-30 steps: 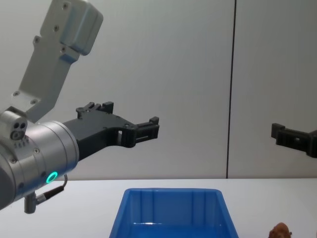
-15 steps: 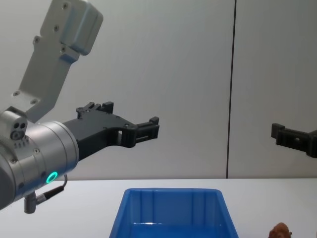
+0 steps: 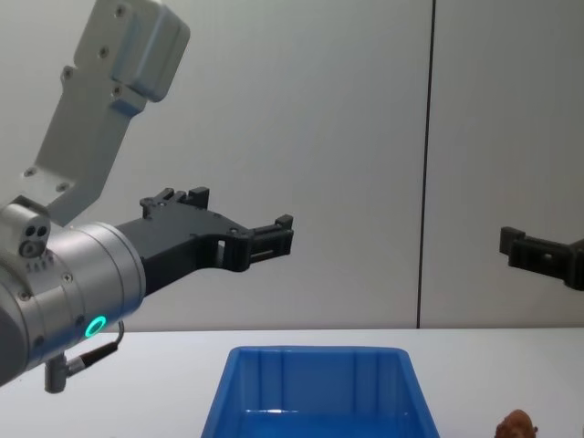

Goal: Pick up the two dolls from the table and place them into the box.

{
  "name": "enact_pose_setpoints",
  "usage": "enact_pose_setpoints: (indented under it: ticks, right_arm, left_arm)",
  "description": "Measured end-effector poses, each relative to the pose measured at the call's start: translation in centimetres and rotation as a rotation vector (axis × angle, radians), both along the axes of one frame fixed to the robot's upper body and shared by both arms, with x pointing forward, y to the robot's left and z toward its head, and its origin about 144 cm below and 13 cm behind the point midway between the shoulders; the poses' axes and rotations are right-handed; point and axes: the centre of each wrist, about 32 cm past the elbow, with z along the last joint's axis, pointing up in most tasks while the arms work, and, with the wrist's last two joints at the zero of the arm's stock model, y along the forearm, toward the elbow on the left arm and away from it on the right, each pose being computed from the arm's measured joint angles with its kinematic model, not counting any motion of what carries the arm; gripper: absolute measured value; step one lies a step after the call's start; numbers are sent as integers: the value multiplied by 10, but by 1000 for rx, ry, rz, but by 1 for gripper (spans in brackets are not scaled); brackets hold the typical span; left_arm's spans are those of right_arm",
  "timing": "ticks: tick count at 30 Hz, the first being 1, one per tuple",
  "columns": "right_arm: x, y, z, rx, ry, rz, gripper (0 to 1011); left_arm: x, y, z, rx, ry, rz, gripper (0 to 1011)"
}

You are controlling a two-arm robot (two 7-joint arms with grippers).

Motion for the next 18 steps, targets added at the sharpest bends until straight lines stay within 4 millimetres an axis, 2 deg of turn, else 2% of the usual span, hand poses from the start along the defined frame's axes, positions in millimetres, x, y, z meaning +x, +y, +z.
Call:
enact_pose_setpoints:
  ticks: [18]
  right_arm:
    - [-1, -1, 0, -2, 2, -2, 1001]
  left_arm:
    - [0, 0, 0, 0, 0, 0, 1001]
